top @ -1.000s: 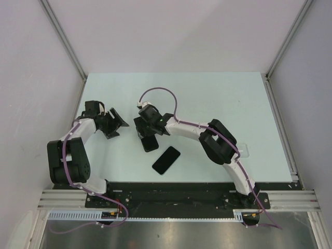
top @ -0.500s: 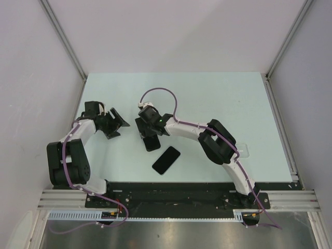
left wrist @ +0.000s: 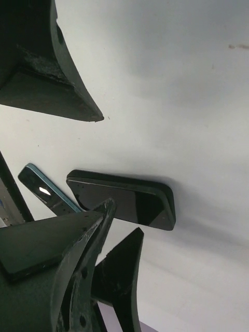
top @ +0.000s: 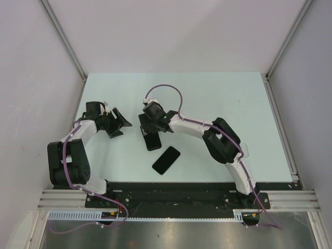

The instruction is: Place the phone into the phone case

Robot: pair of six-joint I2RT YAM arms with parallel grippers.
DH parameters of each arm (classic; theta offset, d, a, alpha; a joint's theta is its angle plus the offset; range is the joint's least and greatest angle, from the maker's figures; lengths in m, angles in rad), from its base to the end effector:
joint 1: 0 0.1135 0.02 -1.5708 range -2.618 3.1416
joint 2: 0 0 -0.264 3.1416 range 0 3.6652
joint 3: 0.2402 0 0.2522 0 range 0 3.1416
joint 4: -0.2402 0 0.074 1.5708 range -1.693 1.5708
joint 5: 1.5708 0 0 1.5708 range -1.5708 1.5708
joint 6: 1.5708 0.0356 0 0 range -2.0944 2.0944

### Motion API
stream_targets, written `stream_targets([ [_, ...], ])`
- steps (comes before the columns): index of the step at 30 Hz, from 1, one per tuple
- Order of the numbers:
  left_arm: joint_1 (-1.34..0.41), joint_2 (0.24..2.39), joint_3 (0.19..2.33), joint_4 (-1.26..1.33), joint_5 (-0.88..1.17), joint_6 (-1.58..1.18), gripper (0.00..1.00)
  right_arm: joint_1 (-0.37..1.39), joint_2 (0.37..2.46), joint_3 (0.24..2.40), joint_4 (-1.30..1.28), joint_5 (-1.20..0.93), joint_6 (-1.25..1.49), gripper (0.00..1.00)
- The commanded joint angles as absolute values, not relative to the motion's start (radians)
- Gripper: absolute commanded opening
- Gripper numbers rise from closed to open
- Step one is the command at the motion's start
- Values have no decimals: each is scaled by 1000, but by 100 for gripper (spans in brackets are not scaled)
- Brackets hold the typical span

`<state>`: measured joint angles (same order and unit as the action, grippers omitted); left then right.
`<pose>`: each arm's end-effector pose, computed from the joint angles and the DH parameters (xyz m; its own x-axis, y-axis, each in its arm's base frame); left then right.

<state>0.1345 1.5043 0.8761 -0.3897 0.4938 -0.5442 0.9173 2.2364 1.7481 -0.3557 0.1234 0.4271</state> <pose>0.2909 0.0223 0.1918 -0.7881 -0.5667 -0.2405 -0.3266 0.7160 -0.6170 0.3076 0.3944 0.1775 -0.7193 -0.2632 -0.6429 -0.4837 0.8540 0.1915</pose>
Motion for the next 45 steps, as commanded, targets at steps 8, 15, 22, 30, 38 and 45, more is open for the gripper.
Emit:
stream_targets([
  [8,17,1548,982,-374,493,-514,69,775,2062,1583,-238,-54,466,67],
  [15,-67,1649,1052,-400,440,-503,63,741,2085,1542,-186,-185,471,65],
  [22,-106,1712,1091,-431,381,-500,56,727,2124,1529,-153,-262,477,60],
  [30,-112,1739,1092,-431,337,-497,52,722,2151,1497,-117,-299,476,55],
  [38,-143,1772,1101,-403,345,-506,43,716,2172,1491,-112,-319,466,50],
  [45,-181,1790,1126,-403,341,-500,21,716,2195,1491,-95,-347,465,48],
])
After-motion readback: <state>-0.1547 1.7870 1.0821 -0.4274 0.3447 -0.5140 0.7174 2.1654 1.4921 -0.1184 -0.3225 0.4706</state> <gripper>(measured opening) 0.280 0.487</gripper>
